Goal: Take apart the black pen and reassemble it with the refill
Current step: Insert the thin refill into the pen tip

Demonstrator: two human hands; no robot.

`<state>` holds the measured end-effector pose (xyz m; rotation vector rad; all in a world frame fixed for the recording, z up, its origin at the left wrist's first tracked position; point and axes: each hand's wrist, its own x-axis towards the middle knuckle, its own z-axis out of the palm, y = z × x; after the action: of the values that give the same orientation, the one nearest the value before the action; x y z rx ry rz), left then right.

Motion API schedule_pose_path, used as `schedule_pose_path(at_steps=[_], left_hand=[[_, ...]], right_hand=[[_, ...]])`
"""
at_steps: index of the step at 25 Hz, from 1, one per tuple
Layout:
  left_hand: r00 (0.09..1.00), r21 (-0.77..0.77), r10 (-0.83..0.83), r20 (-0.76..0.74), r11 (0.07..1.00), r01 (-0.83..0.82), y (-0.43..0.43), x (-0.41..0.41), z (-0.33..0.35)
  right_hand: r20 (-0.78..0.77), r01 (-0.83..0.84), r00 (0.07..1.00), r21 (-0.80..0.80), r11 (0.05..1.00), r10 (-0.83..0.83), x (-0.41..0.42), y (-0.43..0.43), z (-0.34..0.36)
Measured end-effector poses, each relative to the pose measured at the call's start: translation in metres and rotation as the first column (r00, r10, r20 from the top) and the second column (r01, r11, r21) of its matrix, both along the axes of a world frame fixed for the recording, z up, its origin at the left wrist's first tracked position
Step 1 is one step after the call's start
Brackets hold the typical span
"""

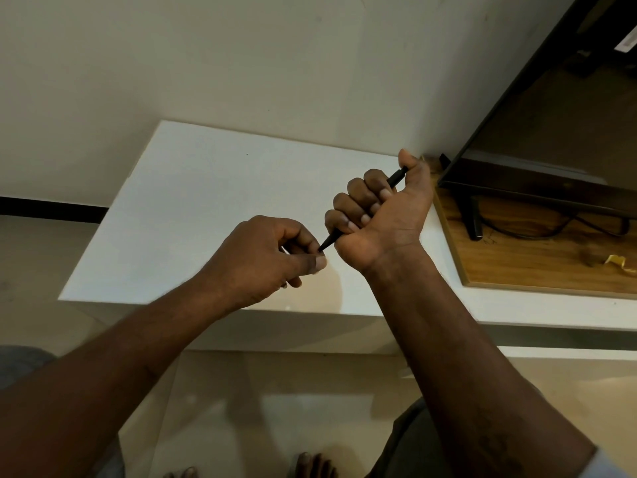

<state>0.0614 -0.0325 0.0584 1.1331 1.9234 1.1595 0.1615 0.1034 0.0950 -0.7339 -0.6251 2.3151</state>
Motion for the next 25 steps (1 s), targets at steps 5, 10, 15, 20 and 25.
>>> schedule_pose_path(at_steps=[5, 10, 15, 20, 25], left_hand=[[1.0, 0.002, 0.006, 0.003, 1.0, -0.006, 0.0, 0.0001, 0.0], [1.0, 0.007, 0.013, 0.01, 1.0, -0.013, 0.0007, -0.0002, 0.0005], [1.0, 0.011, 0.012, 0.003, 1.0, -0.012, 0.0005, 0.0, 0.0003], [1.0, 0.014, 0.007, 0.003, 1.0, -0.007, -0.0002, -0.0001, -0.0003], [1.0, 0.012, 0.009, 0.019, 1.0, -0.009, 0.0002, -0.0002, -0.0008]], right_hand=[[0.001, 0.003, 1.0, -0.009, 1.0, -0.003, 0.0004, -0.0001, 0.0001], [-0.006, 0.001, 1.0, -0.007, 1.0, -0.001, -0.0001, -0.0007, -0.0002], [-0.001, 0.002, 1.0, -0.001, 1.0, -0.002, 0.0002, -0.0003, -0.0001], [0.004, -0.003, 1.0, -0.005, 1.0, 0.003, 0.0002, 0.0002, 0.0002], [0.003, -0.008, 1.0, -0.01, 1.0, 0.008, 0.0003, 0.0003, 0.0]])
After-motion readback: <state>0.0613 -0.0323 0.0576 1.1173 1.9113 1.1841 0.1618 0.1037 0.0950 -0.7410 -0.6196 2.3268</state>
